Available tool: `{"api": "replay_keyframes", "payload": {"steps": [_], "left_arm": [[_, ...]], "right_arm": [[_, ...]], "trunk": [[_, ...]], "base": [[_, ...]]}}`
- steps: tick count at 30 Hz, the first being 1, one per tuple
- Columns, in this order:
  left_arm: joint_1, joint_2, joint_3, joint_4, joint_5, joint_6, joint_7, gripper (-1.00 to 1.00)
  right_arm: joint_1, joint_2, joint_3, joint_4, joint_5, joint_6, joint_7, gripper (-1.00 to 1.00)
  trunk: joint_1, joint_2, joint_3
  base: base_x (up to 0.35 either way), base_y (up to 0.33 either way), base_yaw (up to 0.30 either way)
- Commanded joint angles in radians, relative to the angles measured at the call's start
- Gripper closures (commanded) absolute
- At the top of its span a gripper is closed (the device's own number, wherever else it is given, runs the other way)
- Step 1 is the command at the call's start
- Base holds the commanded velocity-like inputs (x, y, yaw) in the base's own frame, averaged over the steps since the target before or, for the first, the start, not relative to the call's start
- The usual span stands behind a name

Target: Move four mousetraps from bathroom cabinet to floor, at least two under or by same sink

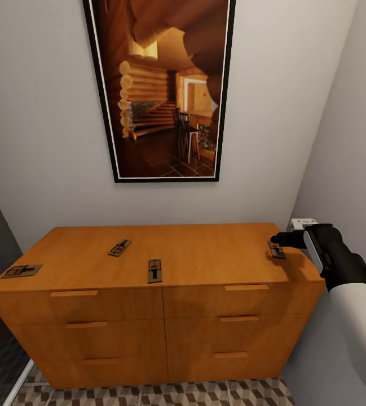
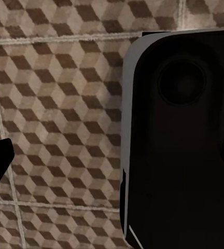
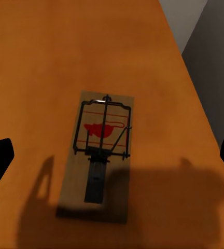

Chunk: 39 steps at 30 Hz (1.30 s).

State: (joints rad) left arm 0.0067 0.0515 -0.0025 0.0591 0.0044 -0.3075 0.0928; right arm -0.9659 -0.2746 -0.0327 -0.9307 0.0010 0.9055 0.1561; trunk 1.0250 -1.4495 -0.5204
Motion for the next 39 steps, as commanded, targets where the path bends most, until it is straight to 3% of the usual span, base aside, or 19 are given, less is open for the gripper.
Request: {"api": "replay_keyframes", "payload": {"steps": [1, 9, 21, 39], "left_arm": [[-0.001, 0.000, -0.001, 0.002, 0.000, -0.005, 0.002, -1.00], [-0.001, -0.001, -0.001, 0.002, 0.000, -0.005, 0.002, -1.00], [-0.001, -0.001, -0.001, 0.002, 0.000, -0.005, 0.002, -1.00], [-0.001, -0.001, -0.001, 0.002, 0.000, -0.005, 0.002, -1.00]], "right_arm": [[-0.001, 0.000, -0.001, 0.001, 0.001, 0.004, 0.003, -1.00], [-0.001, 0.000, -0.001, 0.015, 0.001, 0.002, 0.003, -1.00], [-0.001, 0.001, -0.001, 0.086, -0.002, -0.089, 0.003, -1.00], [-0.001, 0.005, -0.001, 0.103, -0.005, -0.104, 0.004, -1.00]], "trunk": [[0.000, 0.000, -0.001], [0.000, 0.000, -0.001], [0.000, 0.000, -0.001], [0.000, 0.000, -0.001]], "base": [[0.000, 0.000, 0.000], [0.000, 0.000, 0.000], [0.000, 0.000, 0.000], [0.000, 0.000, 0.000]]}}
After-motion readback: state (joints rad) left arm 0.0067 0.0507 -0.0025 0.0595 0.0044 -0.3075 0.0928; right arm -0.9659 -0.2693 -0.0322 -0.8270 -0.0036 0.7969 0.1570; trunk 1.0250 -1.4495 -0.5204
